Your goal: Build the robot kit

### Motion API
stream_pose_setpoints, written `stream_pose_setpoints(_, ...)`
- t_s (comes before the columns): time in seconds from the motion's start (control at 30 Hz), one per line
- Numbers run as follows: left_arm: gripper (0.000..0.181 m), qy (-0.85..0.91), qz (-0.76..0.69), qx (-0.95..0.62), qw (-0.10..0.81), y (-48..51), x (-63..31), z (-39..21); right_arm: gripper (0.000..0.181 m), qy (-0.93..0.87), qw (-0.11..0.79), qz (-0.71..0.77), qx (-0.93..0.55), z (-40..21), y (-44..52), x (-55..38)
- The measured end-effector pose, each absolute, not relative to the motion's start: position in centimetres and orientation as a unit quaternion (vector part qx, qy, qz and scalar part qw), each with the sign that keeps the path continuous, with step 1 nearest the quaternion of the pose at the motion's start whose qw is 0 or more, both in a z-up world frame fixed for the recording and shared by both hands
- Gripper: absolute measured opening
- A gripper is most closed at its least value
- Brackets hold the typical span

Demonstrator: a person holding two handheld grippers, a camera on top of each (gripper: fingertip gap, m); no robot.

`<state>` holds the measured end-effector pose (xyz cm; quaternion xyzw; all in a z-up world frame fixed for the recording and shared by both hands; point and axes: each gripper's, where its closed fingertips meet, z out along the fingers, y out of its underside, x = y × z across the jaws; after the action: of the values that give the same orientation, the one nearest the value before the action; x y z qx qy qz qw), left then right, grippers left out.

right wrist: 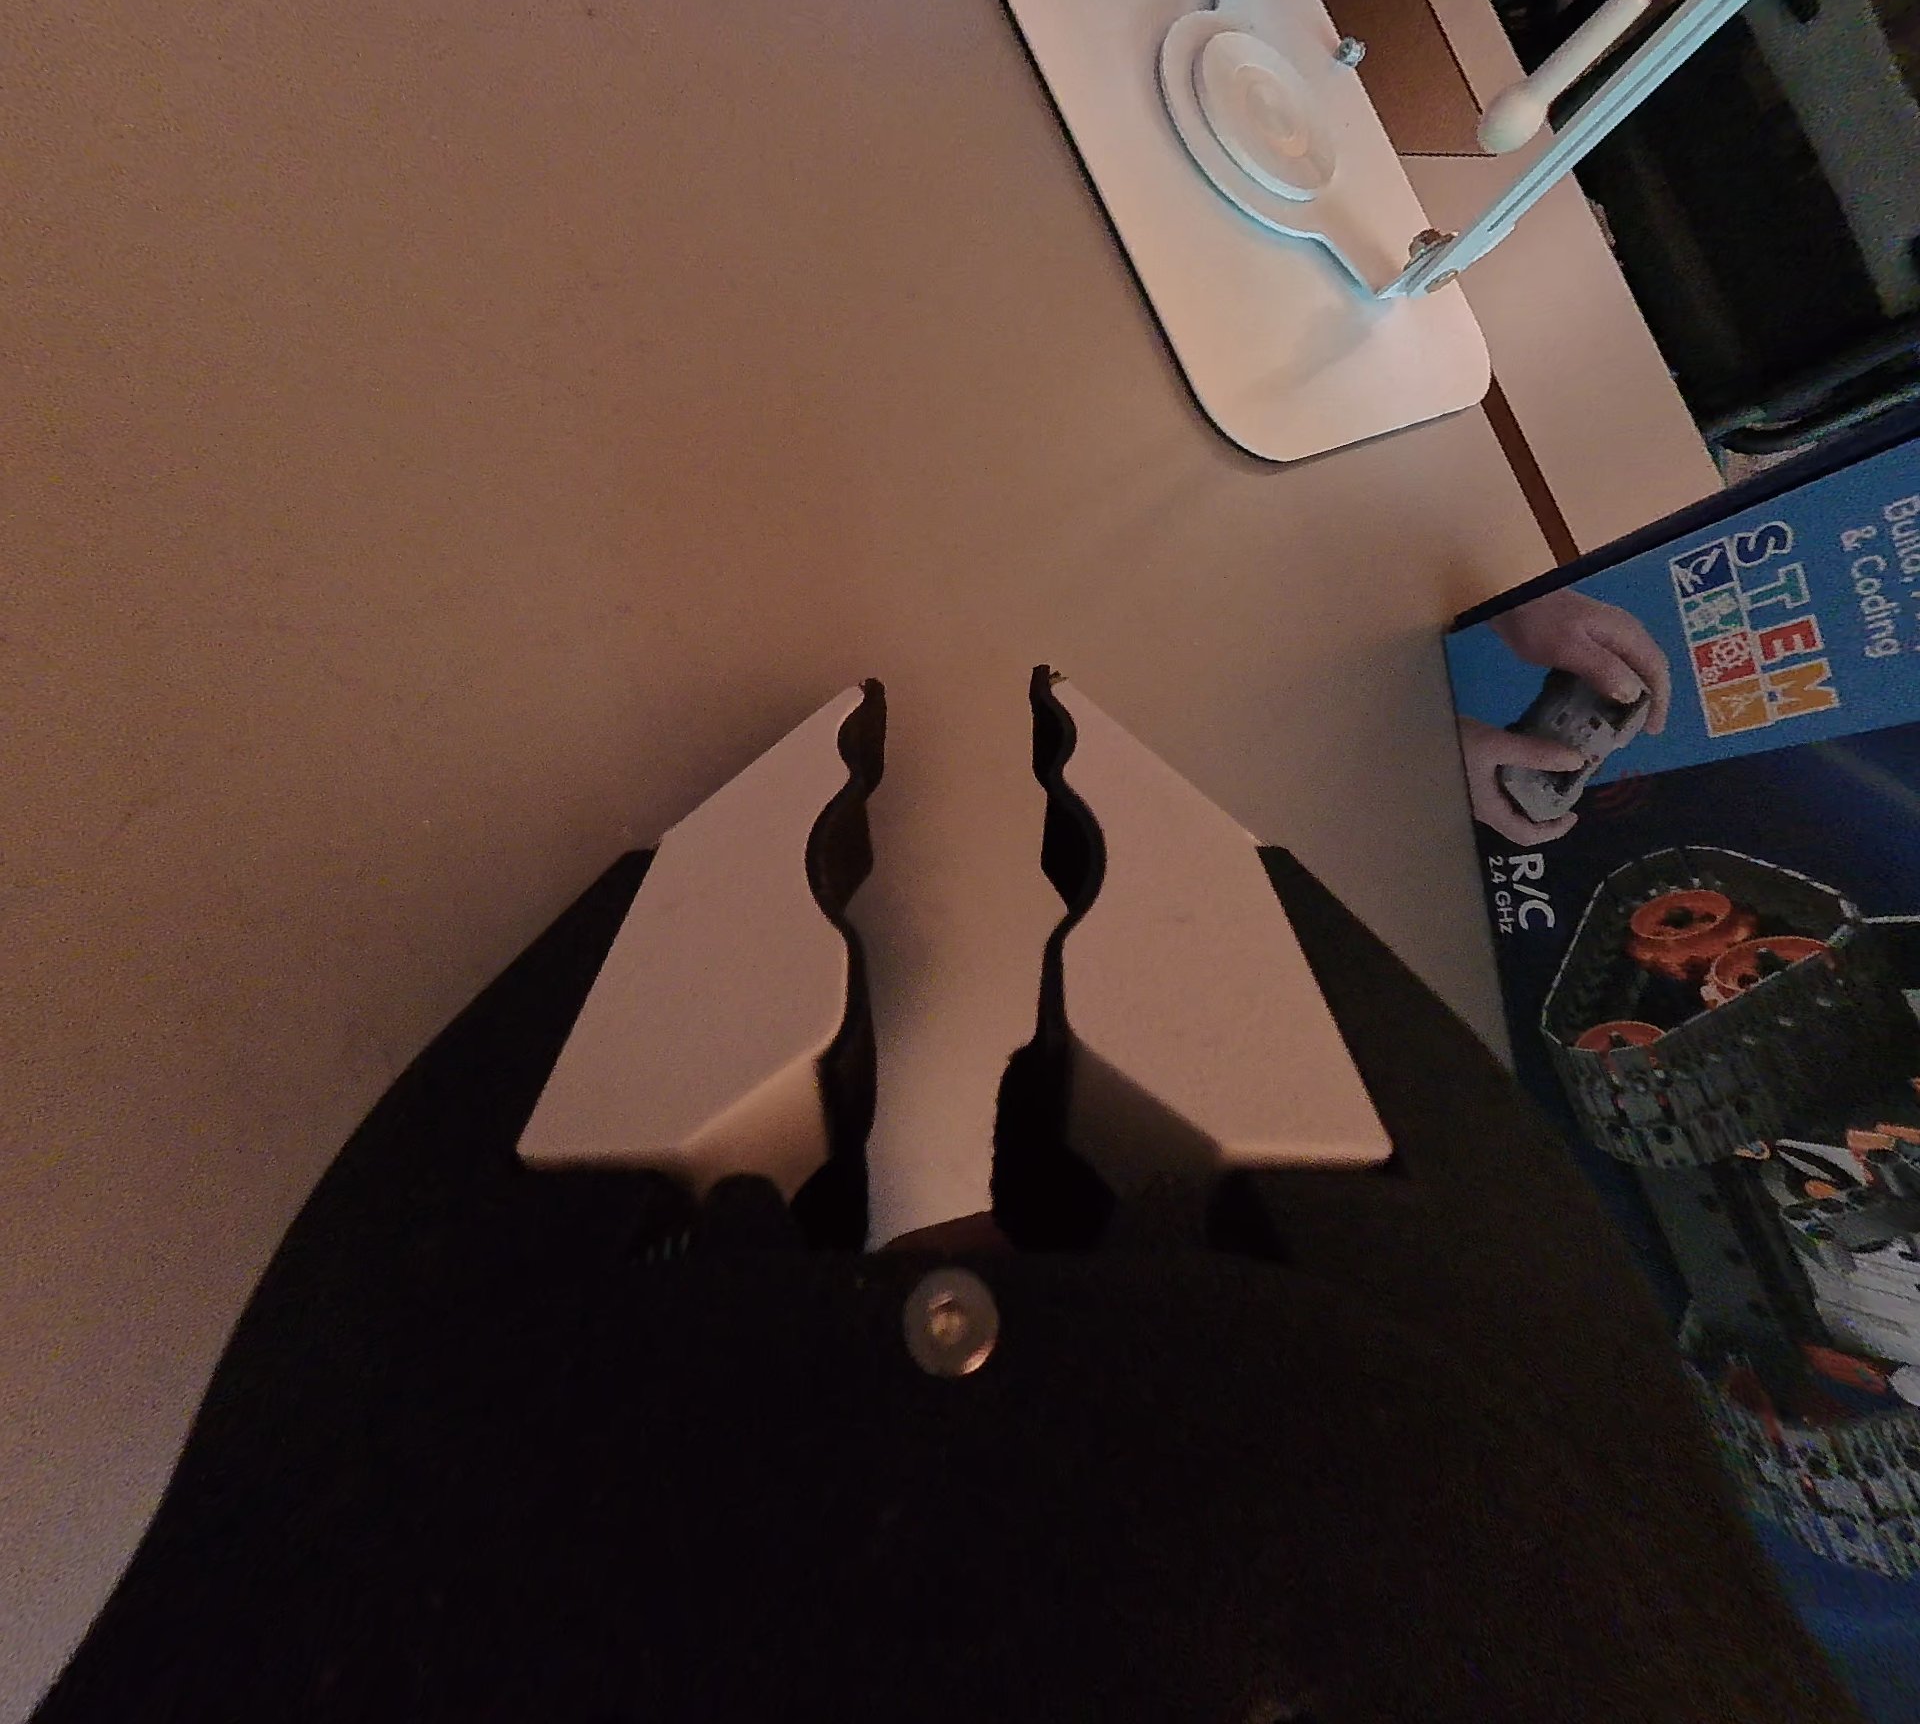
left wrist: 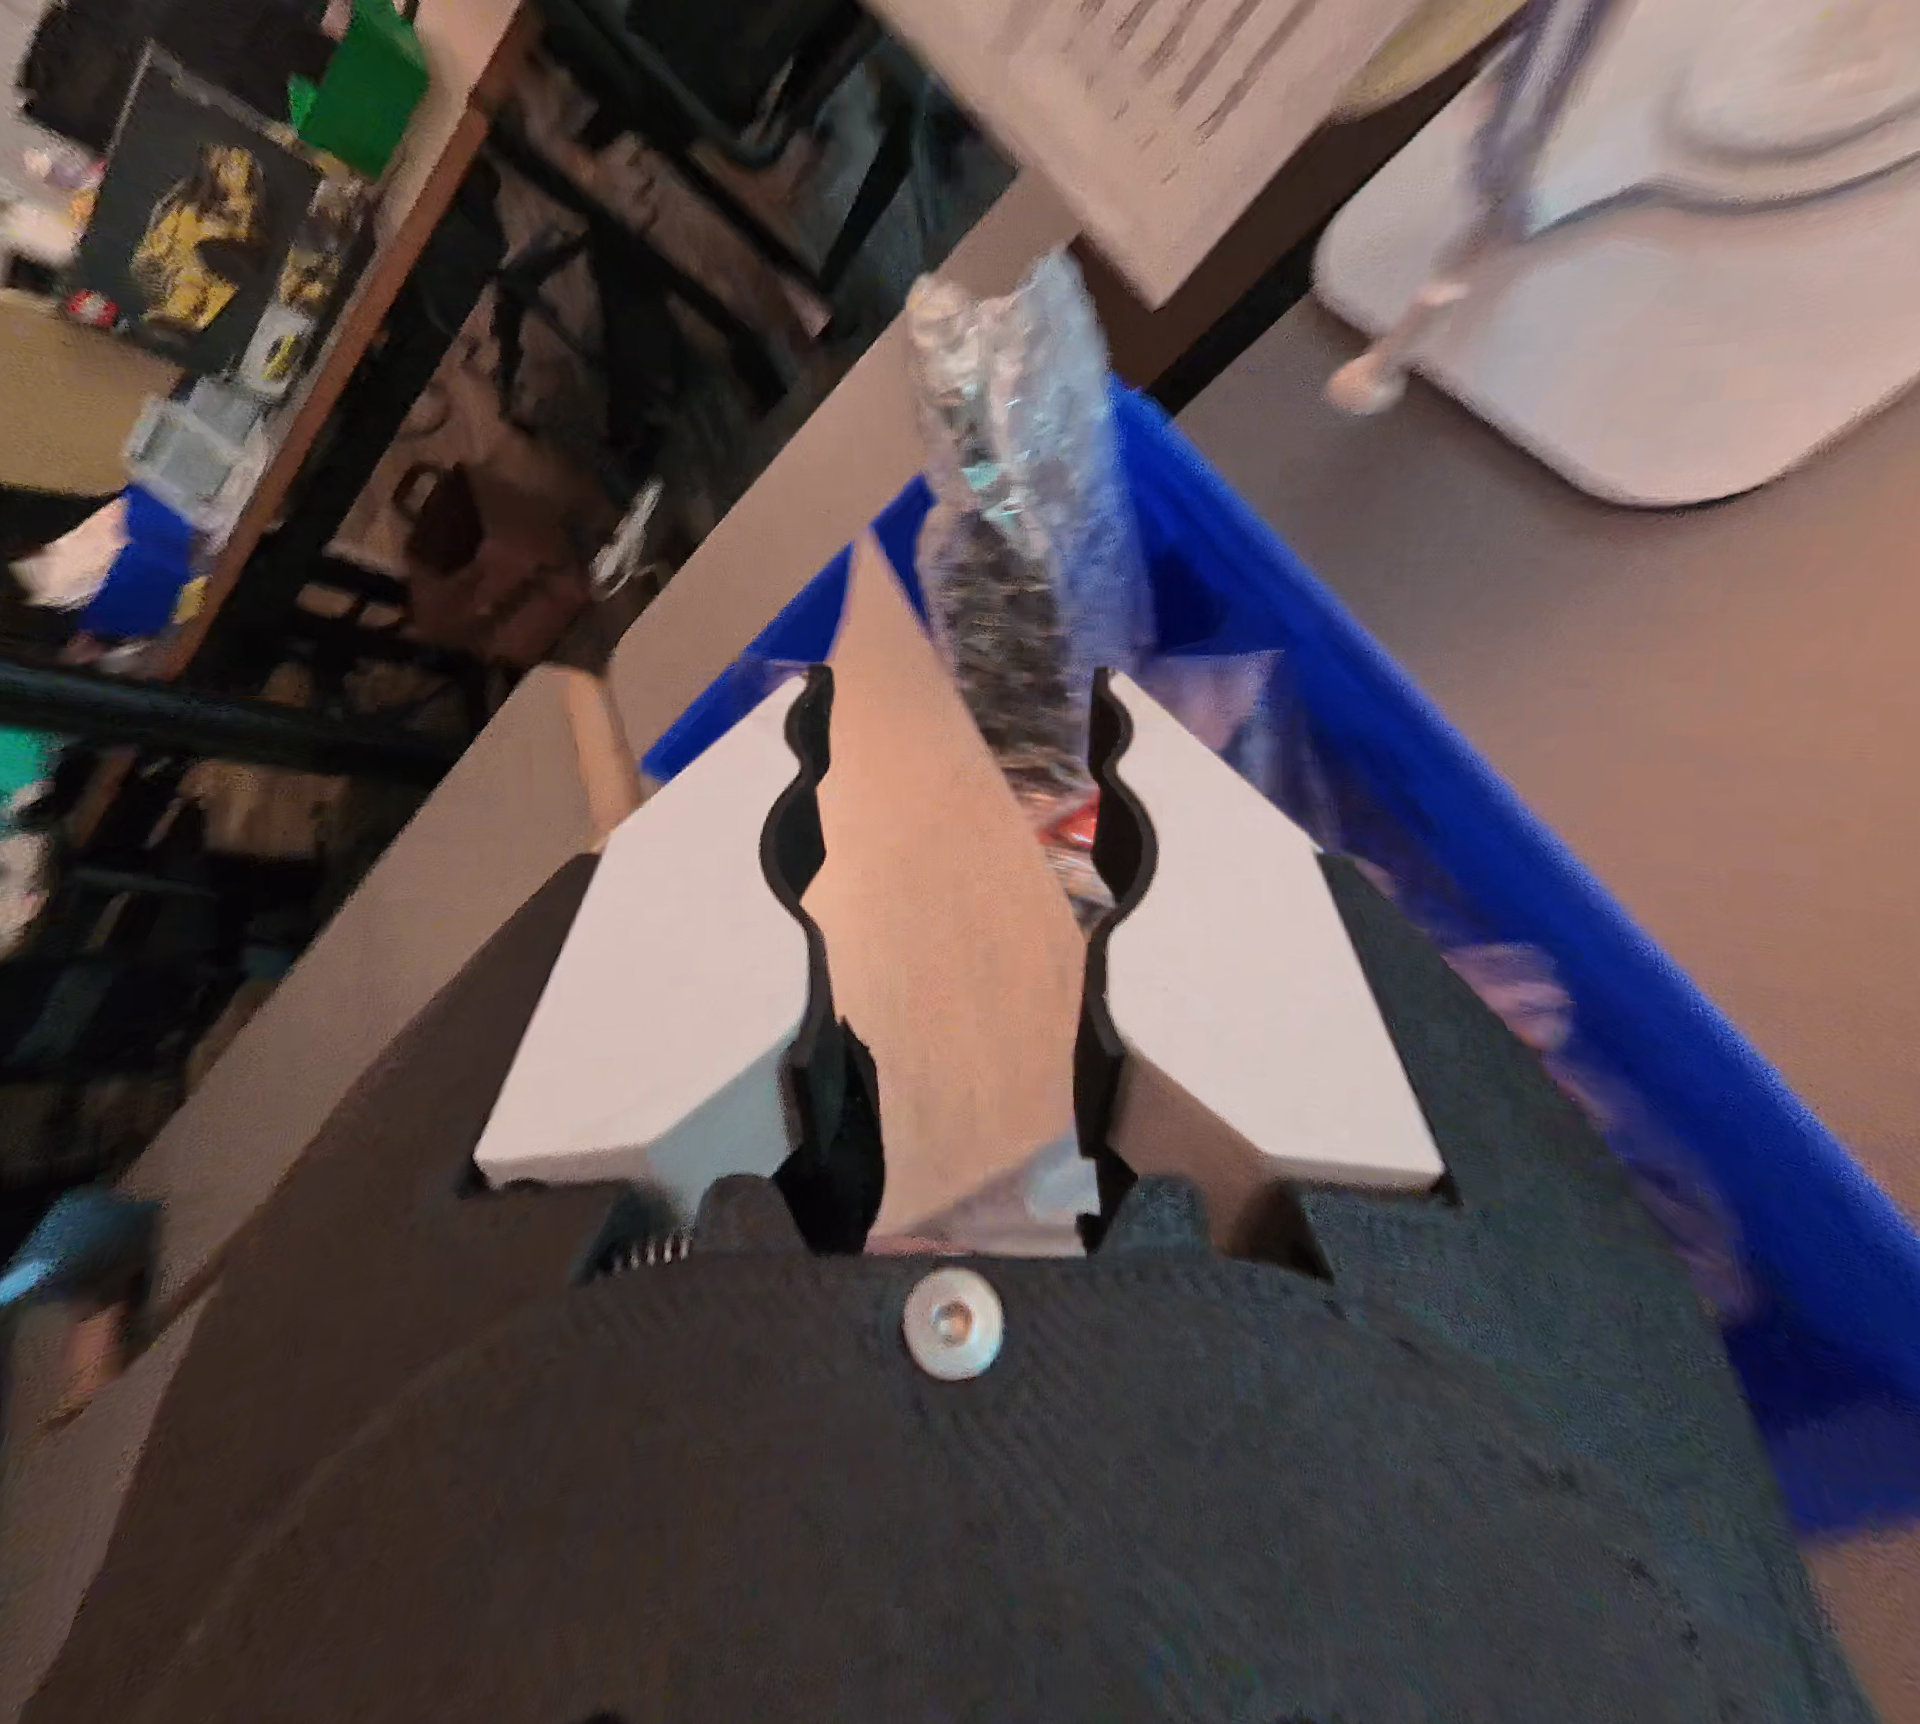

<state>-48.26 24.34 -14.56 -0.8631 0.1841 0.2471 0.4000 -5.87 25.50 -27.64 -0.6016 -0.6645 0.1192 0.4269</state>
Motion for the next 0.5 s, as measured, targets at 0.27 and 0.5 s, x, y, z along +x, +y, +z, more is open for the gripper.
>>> stream_pose_setpoints(0.27, 0.000, 0.187, 0.285, -0.871, 0.355, 27.3, -48.9, -15.6, 0.026, -0.670, 0.431, 0.121, -0.592, -27.2, 25.0, -6.1)
stream_pose_setpoints(0.5, 0.000, 0.150, 0.248, -0.853, 0.434, 27.3, -48.7, -12.5, 0.026, -0.670, 0.441, 0.122, -0.584, -26.5, 24.7, -6.1)
